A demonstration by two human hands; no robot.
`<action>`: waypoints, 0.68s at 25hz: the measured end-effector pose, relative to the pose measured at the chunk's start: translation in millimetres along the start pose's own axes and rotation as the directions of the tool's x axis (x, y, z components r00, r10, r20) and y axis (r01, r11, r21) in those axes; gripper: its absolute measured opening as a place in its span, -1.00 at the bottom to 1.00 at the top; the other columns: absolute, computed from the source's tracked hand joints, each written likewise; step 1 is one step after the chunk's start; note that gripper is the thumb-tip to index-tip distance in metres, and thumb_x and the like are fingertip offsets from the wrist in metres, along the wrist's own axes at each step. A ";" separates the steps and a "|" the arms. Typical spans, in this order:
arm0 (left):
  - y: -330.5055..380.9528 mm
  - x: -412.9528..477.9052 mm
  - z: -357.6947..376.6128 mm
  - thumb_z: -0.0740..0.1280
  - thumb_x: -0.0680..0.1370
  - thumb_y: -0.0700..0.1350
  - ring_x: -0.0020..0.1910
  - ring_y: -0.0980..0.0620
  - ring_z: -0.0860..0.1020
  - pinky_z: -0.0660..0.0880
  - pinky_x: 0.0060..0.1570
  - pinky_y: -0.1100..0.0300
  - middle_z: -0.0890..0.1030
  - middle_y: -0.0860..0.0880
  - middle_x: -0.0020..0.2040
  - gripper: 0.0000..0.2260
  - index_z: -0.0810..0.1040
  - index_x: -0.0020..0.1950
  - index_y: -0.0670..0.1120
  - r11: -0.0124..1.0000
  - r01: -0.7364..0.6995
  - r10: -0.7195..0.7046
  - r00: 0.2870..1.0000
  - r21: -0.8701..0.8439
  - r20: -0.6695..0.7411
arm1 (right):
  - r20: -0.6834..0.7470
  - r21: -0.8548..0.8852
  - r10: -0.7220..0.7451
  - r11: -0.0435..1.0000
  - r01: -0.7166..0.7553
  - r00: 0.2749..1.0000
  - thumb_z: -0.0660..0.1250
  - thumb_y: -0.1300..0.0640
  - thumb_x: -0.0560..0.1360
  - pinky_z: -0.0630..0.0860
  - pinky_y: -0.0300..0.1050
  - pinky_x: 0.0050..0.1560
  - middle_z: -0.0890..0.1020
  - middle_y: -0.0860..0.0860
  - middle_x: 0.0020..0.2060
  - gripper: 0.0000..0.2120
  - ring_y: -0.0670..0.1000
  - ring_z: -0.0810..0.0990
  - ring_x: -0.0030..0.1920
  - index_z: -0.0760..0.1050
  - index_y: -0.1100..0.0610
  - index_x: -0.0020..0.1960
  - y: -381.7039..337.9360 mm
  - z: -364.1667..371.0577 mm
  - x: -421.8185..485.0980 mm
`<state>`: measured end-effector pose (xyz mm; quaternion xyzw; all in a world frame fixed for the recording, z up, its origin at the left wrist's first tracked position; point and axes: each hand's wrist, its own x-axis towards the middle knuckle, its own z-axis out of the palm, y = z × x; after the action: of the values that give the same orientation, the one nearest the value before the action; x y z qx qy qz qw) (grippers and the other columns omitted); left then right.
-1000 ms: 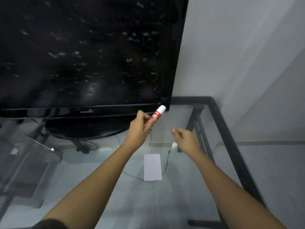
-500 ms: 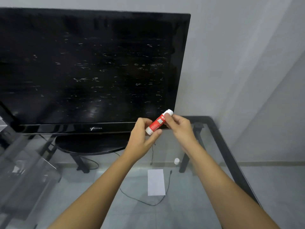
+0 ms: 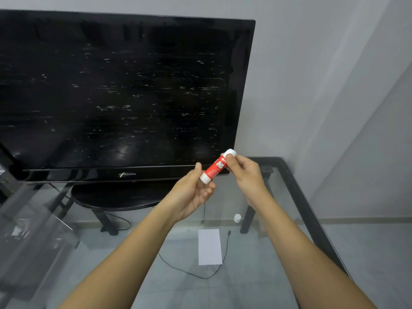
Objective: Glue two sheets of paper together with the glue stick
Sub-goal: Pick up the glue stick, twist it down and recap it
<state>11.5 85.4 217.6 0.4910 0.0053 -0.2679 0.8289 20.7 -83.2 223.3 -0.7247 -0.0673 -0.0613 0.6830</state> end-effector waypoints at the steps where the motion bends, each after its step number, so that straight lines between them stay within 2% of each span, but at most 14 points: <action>1: -3.3 -0.1 1.7 0.26 0.46 0.17 -0.38 0.14 0.52 0.51 -0.37 0.36 0.58 -0.03 -0.29 -0.59 0.41 0.14 -0.10 0.958 -0.161 0.176 0.983 0.237 -0.043 | -0.012 0.010 -0.006 1.000 0.006 1.000 0.27 -0.21 0.43 0.48 -0.41 -0.02 0.69 -0.17 -0.17 -0.77 -0.19 0.61 -0.02 0.63 -0.14 -0.14 -1.3 -1.0 1.3; 3: -10.0 0.7 2.0 0.26 0.48 0.14 -0.35 0.17 0.52 0.49 -0.32 0.36 0.61 0.05 -0.30 -0.69 0.46 0.03 -0.08 0.752 -0.389 0.472 0.881 0.532 -0.023 | -0.020 0.035 -0.009 0.999 0.010 1.000 0.27 -0.21 0.42 0.47 -0.44 -0.03 0.69 -0.19 -0.16 -0.79 -0.20 0.62 0.00 0.64 -0.16 -0.15 -4.3 -2.6 4.2; 4: -11.1 1.6 1.5 0.24 0.49 0.14 -0.38 0.18 0.51 0.47 -0.35 0.36 0.60 0.06 -0.34 -0.70 0.48 -0.03 -0.09 0.702 -0.417 0.517 0.856 0.577 -0.012 | -0.016 0.045 -0.011 0.999 0.012 1.000 0.28 -0.21 0.41 0.47 -0.44 -0.02 0.69 -0.19 -0.15 -0.78 -0.20 0.62 0.01 0.64 -0.15 -0.14 -5.2 -2.9 5.7; 5: -8.0 1.3 1.7 0.20 0.50 0.17 -0.43 0.19 0.49 0.45 -0.39 0.36 0.58 0.06 -0.38 -0.67 0.49 -0.08 -0.10 0.721 -0.394 0.491 0.871 0.570 -0.019 | -0.011 0.046 -0.014 0.999 0.014 1.000 0.28 -0.22 0.41 0.47 -0.43 -0.02 0.69 -0.19 -0.15 -0.77 -0.20 0.62 0.00 0.64 -0.15 -0.13 -5.5 -3.1 7.0; 6: -2.2 0.6 3.3 0.16 0.51 0.19 -0.49 0.19 0.45 0.42 -0.45 0.37 0.55 0.06 -0.42 -0.63 0.50 -0.13 -0.11 0.802 -0.321 0.391 0.920 0.505 -0.037 | -0.006 0.039 -0.017 0.999 0.017 1.000 0.27 -0.23 0.41 0.47 -0.43 -0.02 0.69 -0.19 -0.15 -0.76 -0.20 0.62 0.00 0.64 -0.15 -0.13 -5.6 -3.1 7.9; 8: 10.1 -1.2 8.0 0.14 0.55 0.18 -0.58 0.18 0.39 0.36 -0.60 0.40 0.50 0.02 -0.49 -0.59 0.51 -0.23 -0.12 0.985 0.019 -0.012 0.999 0.172 -0.038 | 0.000 0.033 -0.019 0.999 0.019 1.000 0.26 -0.23 0.41 0.47 -0.43 -0.02 0.69 -0.20 -0.15 -0.76 -0.21 0.62 -0.01 0.63 -0.15 -0.12 -5.1 -3.5 8.8; 9: 13.3 -2.2 10.2 0.14 0.55 0.17 -0.60 0.17 0.38 0.34 -0.65 0.40 0.48 0.00 -0.50 -0.59 0.50 -0.26 -0.13 0.988 0.146 -0.146 0.989 0.058 -0.011 | 0.002 0.033 -0.020 0.999 0.019 1.000 0.26 -0.24 0.41 0.48 -0.43 -0.02 0.69 -0.20 -0.15 -0.77 -0.21 0.62 -0.01 0.63 -0.16 -0.12 -4.4 -3.7 8.9; 10: 13.9 -3.1 11.5 0.14 0.56 0.17 -0.60 0.17 0.40 0.35 -0.65 0.40 0.49 -0.02 -0.49 -0.59 0.51 -0.25 -0.13 0.986 0.163 -0.163 0.987 0.028 0.002 | 0.002 0.035 -0.023 0.999 0.022 1.000 0.27 -0.24 0.40 0.48 -0.42 -0.01 0.69 -0.20 -0.14 -0.76 -0.20 0.62 0.00 0.63 -0.17 -0.11 -3.8 -4.1 9.1; 11: 11.0 -3.5 12.2 0.15 0.55 0.17 -0.56 0.15 0.45 0.40 -0.59 0.39 0.52 -0.03 -0.46 -0.60 0.52 -0.19 -0.13 0.992 0.068 -0.066 0.997 0.106 -0.028 | -0.001 0.038 -0.026 0.999 0.026 1.000 0.27 -0.25 0.40 0.49 -0.40 0.01 0.69 -0.19 -0.13 -0.76 -0.19 0.62 0.01 0.63 -0.17 -0.10 -3.4 -4.4 9.1; 12: 5.0 -1.9 12.3 0.16 0.53 0.19 -0.49 0.14 0.50 0.45 -0.49 0.37 0.56 -0.02 -0.40 -0.62 0.52 -0.10 -0.12 0.961 -0.104 0.123 0.990 0.257 -0.061 | -0.009 0.041 -0.028 0.999 0.028 1.000 0.28 -0.25 0.39 0.49 -0.37 0.03 0.69 -0.18 -0.12 -0.75 -0.18 0.62 0.03 0.63 -0.17 -0.10 -3.4 -5.0 9.6; 14: -5.4 -2.0 13.8 0.21 0.45 0.21 -0.39 0.16 0.54 0.49 -0.35 0.33 0.60 0.01 -0.32 -0.62 0.49 0.01 -0.07 0.768 -0.370 0.469 0.881 0.523 -0.065 | -0.017 0.048 -0.028 0.998 0.029 0.999 0.28 -0.26 0.39 0.50 -0.34 0.05 0.69 -0.18 -0.12 -0.75 -0.17 0.61 0.04 0.63 -0.17 -0.09 -4.8 -5.0 10.5; 15: -8.8 -1.6 14.6 0.21 0.44 0.22 -0.40 0.17 0.53 0.47 -0.36 0.33 0.59 0.02 -0.34 -0.62 0.50 -0.01 -0.08 0.725 -0.409 0.529 0.846 0.555 -0.067 | -0.012 0.046 -0.028 0.999 0.029 1.000 0.28 -0.26 0.39 0.50 -0.35 0.05 0.69 -0.18 -0.13 -0.74 -0.18 0.61 0.03 0.63 -0.17 -0.09 -6.0 -4.5 11.0; 16: -8.3 -1.1 13.4 0.19 0.46 0.22 -0.44 0.17 0.50 0.45 -0.41 0.35 0.58 0.02 -0.38 -0.61 0.52 -0.07 -0.10 0.746 -0.384 0.501 0.862 0.544 -0.079 | -0.003 0.039 -0.029 0.999 0.029 1.000 0.27 -0.27 0.39 0.49 -0.38 0.03 0.68 -0.20 -0.14 -0.74 -0.20 0.61 0.03 0.63 -0.17 -0.09 -6.7 -3.7 11.2; 17: -3.6 -0.5 12.4 0.17 0.49 0.21 -0.51 0.16 0.46 0.41 -0.49 0.37 0.55 0.01 -0.43 -0.60 0.53 -0.15 -0.12 0.844 -0.301 0.379 0.921 0.443 -0.096 | 0.007 0.029 -0.031 0.999 0.030 1.000 0.27 -0.27 0.39 0.49 -0.39 0.02 0.68 -0.21 -0.14 -0.73 -0.21 0.60 0.02 0.62 -0.16 -0.08 -6.7 -3.1 11.5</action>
<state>6.4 74.2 221.2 0.6729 -0.0650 -0.0655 0.7340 30.8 -85.8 232.2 -0.7138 -0.0817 -0.0682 0.6922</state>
